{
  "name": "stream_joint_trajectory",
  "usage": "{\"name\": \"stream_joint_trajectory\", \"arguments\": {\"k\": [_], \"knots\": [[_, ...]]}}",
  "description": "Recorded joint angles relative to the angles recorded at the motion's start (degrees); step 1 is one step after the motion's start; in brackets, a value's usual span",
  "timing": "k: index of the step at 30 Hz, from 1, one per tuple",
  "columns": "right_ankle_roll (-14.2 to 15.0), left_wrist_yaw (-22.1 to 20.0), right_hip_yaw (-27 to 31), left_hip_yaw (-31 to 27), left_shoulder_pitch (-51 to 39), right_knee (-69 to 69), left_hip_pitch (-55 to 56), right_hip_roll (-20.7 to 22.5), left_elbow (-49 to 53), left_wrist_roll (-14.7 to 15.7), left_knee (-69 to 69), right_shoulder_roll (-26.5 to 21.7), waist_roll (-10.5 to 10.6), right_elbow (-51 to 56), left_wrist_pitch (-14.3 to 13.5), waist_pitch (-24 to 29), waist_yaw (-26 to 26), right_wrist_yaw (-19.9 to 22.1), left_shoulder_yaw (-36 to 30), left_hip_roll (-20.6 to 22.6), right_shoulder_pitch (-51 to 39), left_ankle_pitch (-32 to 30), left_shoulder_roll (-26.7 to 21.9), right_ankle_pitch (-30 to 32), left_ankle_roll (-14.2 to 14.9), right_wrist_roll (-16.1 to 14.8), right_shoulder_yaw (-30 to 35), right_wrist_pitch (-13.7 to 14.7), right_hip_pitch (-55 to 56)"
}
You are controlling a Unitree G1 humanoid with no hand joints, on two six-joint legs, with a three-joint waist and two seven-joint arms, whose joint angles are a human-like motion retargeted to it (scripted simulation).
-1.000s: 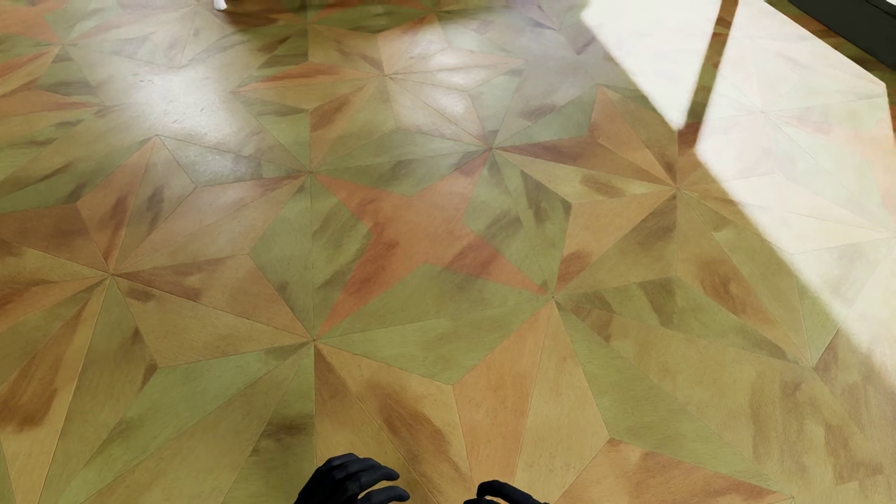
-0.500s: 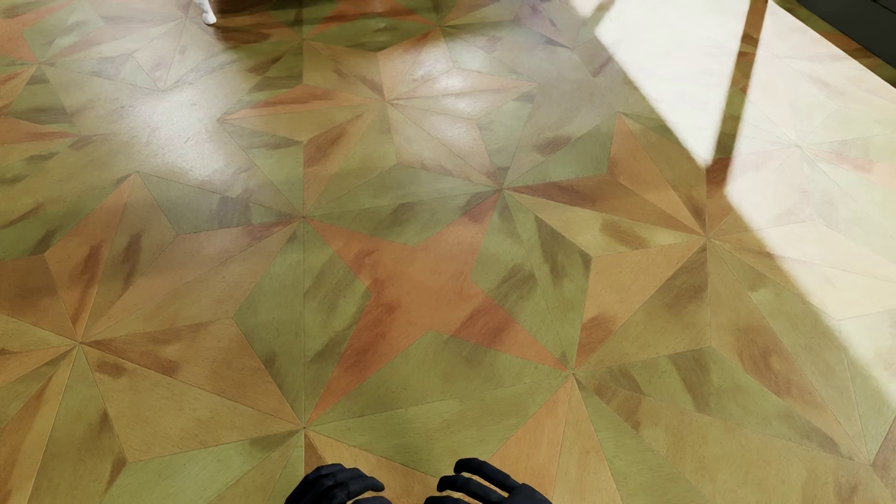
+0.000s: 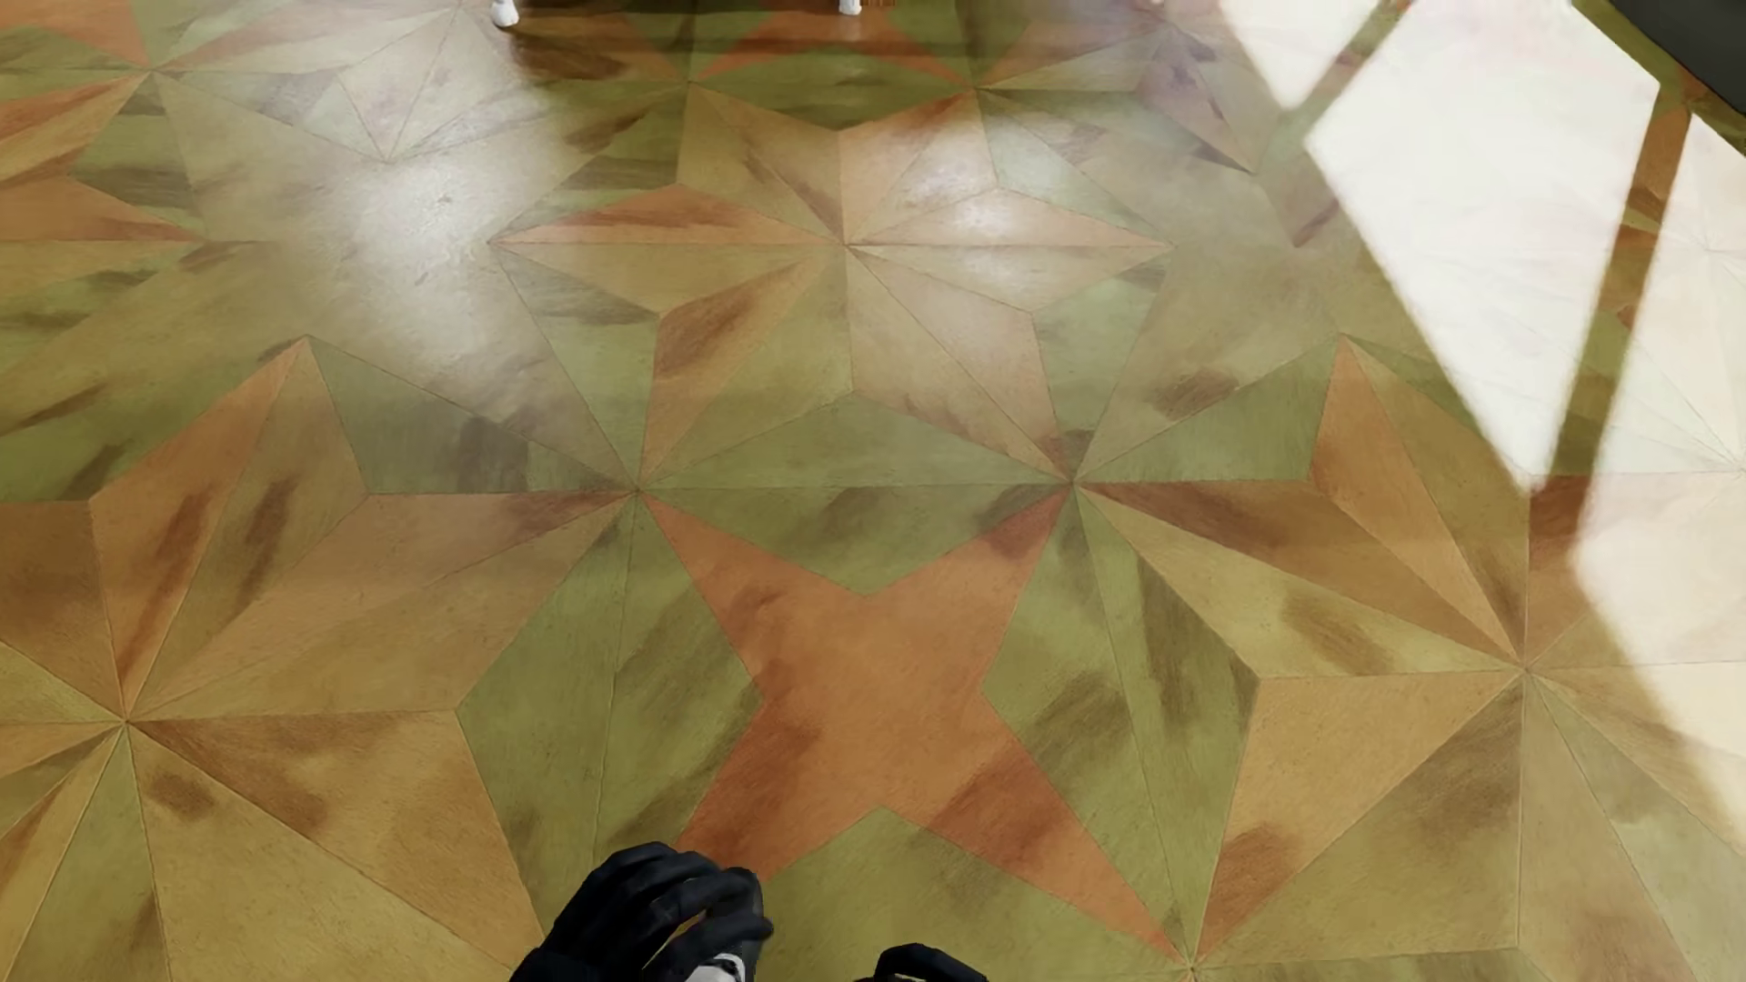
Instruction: Walk to the sofa
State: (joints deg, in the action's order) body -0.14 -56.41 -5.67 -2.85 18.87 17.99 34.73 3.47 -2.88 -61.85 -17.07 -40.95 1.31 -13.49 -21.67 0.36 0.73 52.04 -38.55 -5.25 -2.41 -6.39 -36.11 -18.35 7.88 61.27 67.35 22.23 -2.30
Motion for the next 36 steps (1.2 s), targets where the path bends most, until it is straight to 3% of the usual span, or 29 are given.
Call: {"name": "stream_joint_trajectory", "arguments": {"k": [2, 4, 6, 9, 10, 11, 13, 15, 17, 19, 22, 23, 24, 25, 26, 27, 29, 32, 33, 34, 36], "knots": [[-0.18, -0.06, -0.34, 0.54, -0.4, 1.22, 0.23, -1.78, 3.29, 1.21, -7.68, 0.69, -2.15, -0.7, -1.71, -0.67, 0.26, 1.5, 1.04, 2.07, 0.78, 1.66, 1.51, 2.26, -3.37, 1.11, -2.35, 0.05, -3.44], [-1.12, -0.07, -0.11, 2.35, 0.11, 3.77, -3.29, -4.29, 4.49, 2.43, -7.74, 1.98, -4.74, -2.48, -1.95, -1.6, 0.4, 4.29, 2.02, 3.66, 0.32, 5.34, 1.82, 11.25, -4.66, 4.19, -3.4, 0.07, -4.11], [-1.49, -0.06, 0.59, 5.23, 0.94, 11.78, -7.46, -7.16, 3.09, 1.37, -5.02, 1.22, -6.95, -4.37, -1.76, -2.31, 0.7, 4.41, 3.3, 4.17, -1.35, 7.24, 2.84, 22.1, -5.6, 2.47, 0.03, 0.52, -0.33], [3.55, -0.04, -0.68, 10.14, 2.04, 34.38, -11.4, -16.27, 1.61, 0.3, -6.92, -3.46, -9.66, -2.79, -2.6, -2.12, 1.04, 1.96, 3.58, 6.01, -4.87, 12.47, 4.87, 35.08, -7.2, 0.67, 6.32, 0.47, 10.82], [4.04, -0.05, 0.88, 11.47, 2.03, 41.57, -12.98, -18.08, 1.83, 0.95, -7.77, -4.44, -10.61, -1.5, -3.0, -1.87, 0.78, 1.45, 3.22, 7.2, -6.27, 14.42, 5.09, 34.6, -7.74, 0.69, 7.61, 0.17, 14.99], [6.36, -0.06, 3.87, 12.72, 2.0, 47.01, -14.6, -17.11, 2.16, 1.82, -8.65, -5.0, -11.36, -0.48, -3.45, -1.6, 0.56, 1.74, 3.03, 8.36, -7.07, 16.32, 5.37, 30.86, -8.24, 1.08, 8.15, -0.42, 19.14], [7.71, -0.06, 6.52, 14.85, 0.23, 50.65, -18.51, -15.91, 2.21, 4.22, -9.41, -4.88, -12.08, -0.79, -1.91, -1.23, 0.41, 3.72, 0.54, 9.98, -7.53, 19.39, 4.83, 23.73, -8.91, 1.91, 7.61, -1.13, 25.75], [3.77, -0.06, 5.75, 16.11, 0.64, 46.07, -22.79, -15.46, 0.12, 3.75, -8.95, -5.32, -12.02, 0.14, -1.83, -0.97, 0.04, 3.69, -1.04, 11.05, -5.35, 21.48, 3.74, 14.51, -9.32, 2.93, 5.5, -2.22, 30.82], [1.1, -0.01, 4.58, 16.68, 0.3, 35.1, -26.73, -13.17, -1.44, 4.43, -7.25, -5.7, -11.47, 1.42, -1.24, -0.81, -0.71, 2.93, -3.37, 11.71, -3.47, 22.46, 2.92, 10.56, -9.5, 3.97, 2.73, -2.97, 34.63], [-0.55, -0.03, 4.82, 16.8, -0.2, 20.23, -30.1, -9.29, -1.89, 5.87, -4.99, -5.1, -10.65, 2.17, -0.76, -0.8, -1.7, 2.67, -4.92, 12.19, -2.1, 22.77, 2.56, 12.72, -9.46, 5.05, -0.02, -3.44, 36.85], [0.01, -0.04, 6.39, 16.48, -0.93, -3.68, -35.68, -3.37, -2.06, 7.38, 0.05, -3.53, -9.13, 2.23, -0.75, -1.13, -2.72, 1.7, -5.68, 13.01, 0.89, 21.96, 2.12, 21.08, -9.15, 6.07, -5.02, -2.88, 36.36], [2.09, -0.04, 7.8, 16.0, -1.23, -7.65, -37.44, -1.78, -2.28, 7.6, 1.26, -3.17, -8.61, 2.44, -0.75, -1.22, -2.91, 0.83, -6.13, 13.35, 2.06, 21.97, 1.76, 20.66, -8.99, 6.91, -7.06, -2.57, 36.27], [1.2, -0.03, 10.77, 15.31, -1.42, -7.1, -39.26, -0.18, -2.55, 7.89, 1.46, -2.69, -8.04, 2.74, -0.68, -1.27, -3.16, -0.1, -6.66, 13.65, 3.32, 21.61, 1.38, 22.82, -8.93, 7.89, -9.23, -2.13, 36.34], [-1.96, -0.03, 12.8, 14.49, -1.51, -5.02, -40.67, 1.16, -2.87, 8.51, 1.35, -1.88, -7.45, 3.05, -0.55, -1.32, -3.41, -0.59, -7.05, 13.6, 4.37, 21.01, 1.03, 26.82, -8.85, 8.94, -11.39, -1.5, 36.44], [-1.03, -0.03, 12.28, 13.68, -1.62, -3.45, -41.77, 0.97, -3.41, 9.32, 0.4, -0.88, -6.71, 3.33, -0.46, -1.4, -3.51, 0.05, -7.16, 13.24, 5.06, 20.34, 0.86, 30.5, -8.16, 10.21, -13.34, -0.68, 35.42], [-0.95, -0.06, 11.05, 12.99, -1.85, -2.33, -42.14, 1.05, -4.24, 9.75, -1.5, 0.32, -5.71, 3.45, -0.39, -1.5, -3.6, 2.06, -6.92, 12.32, 5.21, 17.58, 0.97, 30.0, -7.96, 11.72, -14.72, 0.25, 34.61], [-1.76, -0.06, 9.08, 11.2, -2.06, -0.93, -40.74, 2.11, -6.21, 8.56, -8.69, 1.86, -3.22, 2.94, -0.31, -1.7, -3.77, 4.16, -6.12, 9.42, 5.13, 8.59, 0.75, 26.29, -3.3, 13.42, -15.62, 1.48, 31.87], [-3.72, 0.14, 5.0, 8.57, -3.2, 2.02, -30.12, 3.36, -8.83, 6.78, -32.9, 2.38, 0.06, 2.56, 0.0, -1.27, -4.05, 0.79, -9.59, 3.79, 5.29, -6.71, -4.51, 20.26, 5.49, 12.33, -14.37, 2.3, 28.16], [-4.3, 0.19, 3.34, 9.24, -4.13, 3.31, -25.59, 3.88, -8.84, 6.63, -41.26, 2.63, 1.16, 2.84, 0.08, -0.95, -4.32, 1.03, -10.94, 0.61, 4.7, -12.54, -6.04, 18.17, 6.28, 11.63, -13.35, 2.72, 27.07], [-4.64, 0.0, 1.93, 8.31, -4.89, 4.27, -20.97, 4.53, -8.26, 7.05, -47.82, 2.81, 2.26, 2.86, 0.08, -0.6, -4.44, 2.72, -11.66, -1.68, 3.58, -13.59, -6.61, 16.19, 6.3, 11.06, -11.91, 3.05, 25.73], [-4.85, -0.06, -0.05, 5.11, -5.32, 5.92, -13.06, 5.47, -5.56, 8.07, -54.25, 3.57, 3.99, 3.78, -0.14, 0.01, -4.29, 4.41, -10.53, -2.7, 1.43, -3.35, -6.47, 12.38, 6.27, 9.92, -9.66, 2.81, 22.62]]}}
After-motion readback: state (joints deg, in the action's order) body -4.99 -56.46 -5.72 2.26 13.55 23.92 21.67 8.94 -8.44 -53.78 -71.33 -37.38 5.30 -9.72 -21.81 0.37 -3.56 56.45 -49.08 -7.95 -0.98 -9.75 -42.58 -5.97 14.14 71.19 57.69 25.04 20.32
